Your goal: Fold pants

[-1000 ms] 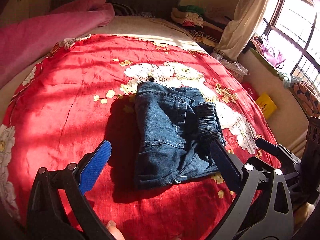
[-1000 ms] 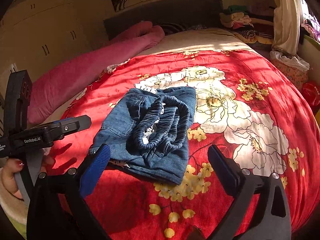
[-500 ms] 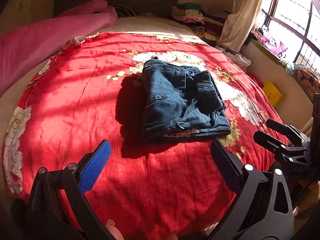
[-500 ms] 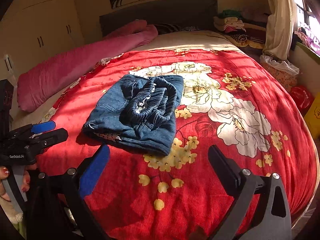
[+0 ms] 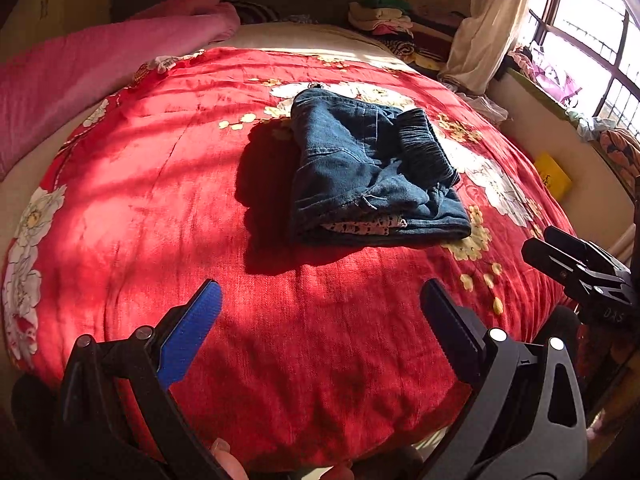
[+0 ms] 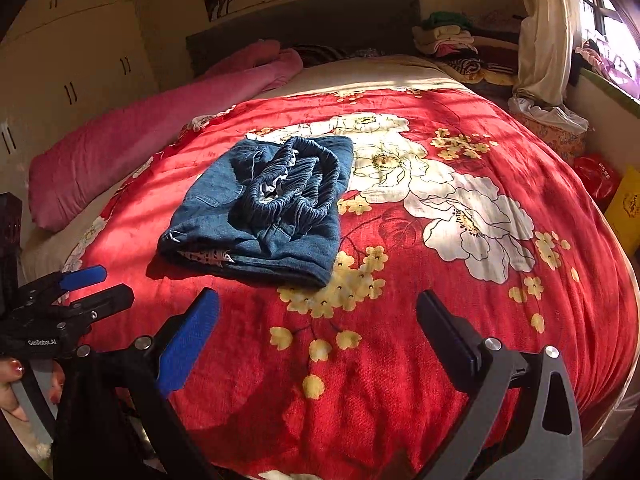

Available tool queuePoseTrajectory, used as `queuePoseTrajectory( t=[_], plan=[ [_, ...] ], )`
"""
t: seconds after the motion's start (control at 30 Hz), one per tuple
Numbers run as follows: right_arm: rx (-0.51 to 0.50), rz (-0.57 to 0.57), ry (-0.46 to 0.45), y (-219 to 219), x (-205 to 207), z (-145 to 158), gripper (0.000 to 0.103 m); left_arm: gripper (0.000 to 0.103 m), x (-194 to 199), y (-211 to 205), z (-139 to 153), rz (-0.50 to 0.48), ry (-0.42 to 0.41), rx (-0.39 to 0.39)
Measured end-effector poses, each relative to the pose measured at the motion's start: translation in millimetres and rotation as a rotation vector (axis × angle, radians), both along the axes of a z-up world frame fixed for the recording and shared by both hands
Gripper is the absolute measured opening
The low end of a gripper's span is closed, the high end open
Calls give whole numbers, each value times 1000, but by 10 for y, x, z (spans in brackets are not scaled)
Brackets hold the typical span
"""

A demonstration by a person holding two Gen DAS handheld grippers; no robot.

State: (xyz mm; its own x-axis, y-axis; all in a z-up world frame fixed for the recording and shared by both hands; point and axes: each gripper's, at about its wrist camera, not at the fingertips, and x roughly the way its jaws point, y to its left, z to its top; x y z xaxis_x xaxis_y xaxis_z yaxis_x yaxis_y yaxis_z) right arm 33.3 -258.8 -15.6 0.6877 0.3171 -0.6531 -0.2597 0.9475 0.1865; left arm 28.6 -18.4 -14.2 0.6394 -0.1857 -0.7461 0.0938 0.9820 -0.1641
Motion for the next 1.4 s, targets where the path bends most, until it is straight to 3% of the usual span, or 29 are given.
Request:
queuePoseTrajectory(
  t=[1.4],
  plan=[
    [-14, 14, -5, 53, -46, 11, 98, 93, -28, 18, -21, 19, 11, 11]
  ],
)
